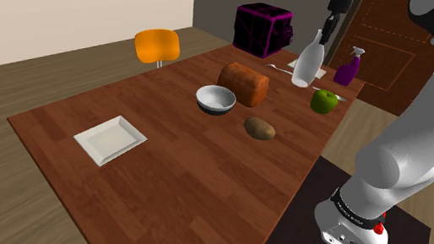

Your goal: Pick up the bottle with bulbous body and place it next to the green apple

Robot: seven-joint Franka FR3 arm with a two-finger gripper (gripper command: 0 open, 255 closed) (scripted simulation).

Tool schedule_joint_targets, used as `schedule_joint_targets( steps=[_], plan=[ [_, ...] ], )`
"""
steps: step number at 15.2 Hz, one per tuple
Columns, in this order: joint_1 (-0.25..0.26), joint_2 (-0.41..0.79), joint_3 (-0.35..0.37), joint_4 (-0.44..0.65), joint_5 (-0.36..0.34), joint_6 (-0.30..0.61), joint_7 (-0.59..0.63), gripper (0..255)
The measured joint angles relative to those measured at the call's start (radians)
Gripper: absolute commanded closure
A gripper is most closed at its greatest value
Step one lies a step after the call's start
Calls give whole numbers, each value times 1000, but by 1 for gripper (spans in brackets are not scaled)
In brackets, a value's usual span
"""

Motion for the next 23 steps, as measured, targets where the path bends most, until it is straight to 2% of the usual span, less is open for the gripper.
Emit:
schedule_joint_targets(
  steps=[23],
  plan=[
    [0, 33, 3, -270, 13, 300, -6, 255]
  ],
)
